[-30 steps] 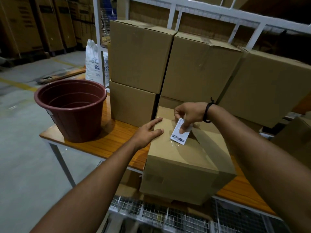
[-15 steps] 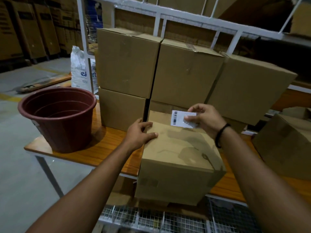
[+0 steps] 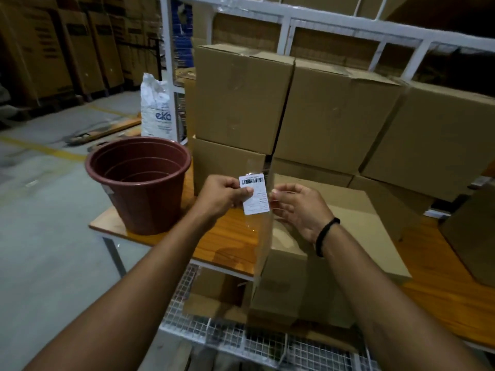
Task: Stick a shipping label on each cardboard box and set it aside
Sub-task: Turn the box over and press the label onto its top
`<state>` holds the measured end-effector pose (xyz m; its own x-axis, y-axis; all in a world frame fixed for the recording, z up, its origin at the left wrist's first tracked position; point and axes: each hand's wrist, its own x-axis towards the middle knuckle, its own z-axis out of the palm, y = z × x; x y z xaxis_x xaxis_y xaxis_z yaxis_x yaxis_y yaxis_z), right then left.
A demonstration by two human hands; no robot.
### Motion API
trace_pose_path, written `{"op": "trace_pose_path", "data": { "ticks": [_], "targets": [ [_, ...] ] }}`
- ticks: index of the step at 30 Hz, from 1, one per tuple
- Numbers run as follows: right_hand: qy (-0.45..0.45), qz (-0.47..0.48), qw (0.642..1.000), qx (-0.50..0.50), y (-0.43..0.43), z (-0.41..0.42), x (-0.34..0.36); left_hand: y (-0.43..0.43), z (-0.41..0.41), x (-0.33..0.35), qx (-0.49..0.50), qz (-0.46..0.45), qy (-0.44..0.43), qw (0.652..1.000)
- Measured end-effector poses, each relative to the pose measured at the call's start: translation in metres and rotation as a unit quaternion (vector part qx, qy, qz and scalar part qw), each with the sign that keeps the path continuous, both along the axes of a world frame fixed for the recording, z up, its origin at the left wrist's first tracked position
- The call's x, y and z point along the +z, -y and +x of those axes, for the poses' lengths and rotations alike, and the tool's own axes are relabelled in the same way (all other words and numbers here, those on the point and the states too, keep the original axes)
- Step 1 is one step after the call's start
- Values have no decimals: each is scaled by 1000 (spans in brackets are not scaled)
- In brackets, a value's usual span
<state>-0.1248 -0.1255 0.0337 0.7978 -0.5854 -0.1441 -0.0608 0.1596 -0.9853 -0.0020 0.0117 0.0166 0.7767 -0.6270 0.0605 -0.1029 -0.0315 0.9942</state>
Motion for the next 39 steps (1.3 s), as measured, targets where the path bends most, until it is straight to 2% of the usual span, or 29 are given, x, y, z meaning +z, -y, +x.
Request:
{"op": "trace_pose_path", "data": {
  "ticks": [4, 6, 7, 9, 11, 15, 18, 20, 23, 25, 27, 30, 33, 36, 39],
  "targets": [
    [-28, -97, 990, 101, -17, 38, 14, -29, 29, 4, 3, 31, -4, 1000],
    [-35, -106, 987, 115, -20, 66, 17, -40, 40, 6, 21, 22, -6, 1000],
    [-35, -101, 987, 120, -20, 82, 19, -46, 49, 6, 48, 21, 19, 998],
    [-34, -91, 987, 127, -20, 117, 20, -63, 73, 0, 152, 72, 150, 974],
    [-43, -88, 987, 130, -21, 150, 22, -84, 99, -12, 231, 156, 248, 928],
    [-78, -92, 980, 157, -38, 222, 22, -119, 138, -45, 229, 307, 266, 885],
    [-90, -107, 976, 166, -60, 272, 11, -127, 147, -57, 227, 306, 291, 878],
    [-109, -214, 957, 165, -74, 303, -2, -127, 147, -59, 239, 299, 311, 870],
    [-158, -383, 891, 186, -87, 337, -21, -125, 150, -62, 258, 302, 358, 845],
    [-200, -439, 852, 201, -93, 353, -33, -126, 152, -65, 255, 292, 378, 840],
    [-223, -459, 830, 225, -98, 356, -36, -128, 156, -68, 249, 285, 388, 840],
    [-217, -405, 845, 272, -104, 349, -30, -131, 160, -67, 241, 288, 379, 846],
    [-195, -335, 878, 280, -105, 344, -21, -134, 166, -59, 237, 301, 325, 865],
    [-146, -223, 930, 253, -107, 335, -13, -136, 179, -46, 277, 243, 249, 896],
    [-113, -130, 950, 259, -107, 327, -4, -138, 197, -31, 340, 196, 161, 905]
  ]
}}
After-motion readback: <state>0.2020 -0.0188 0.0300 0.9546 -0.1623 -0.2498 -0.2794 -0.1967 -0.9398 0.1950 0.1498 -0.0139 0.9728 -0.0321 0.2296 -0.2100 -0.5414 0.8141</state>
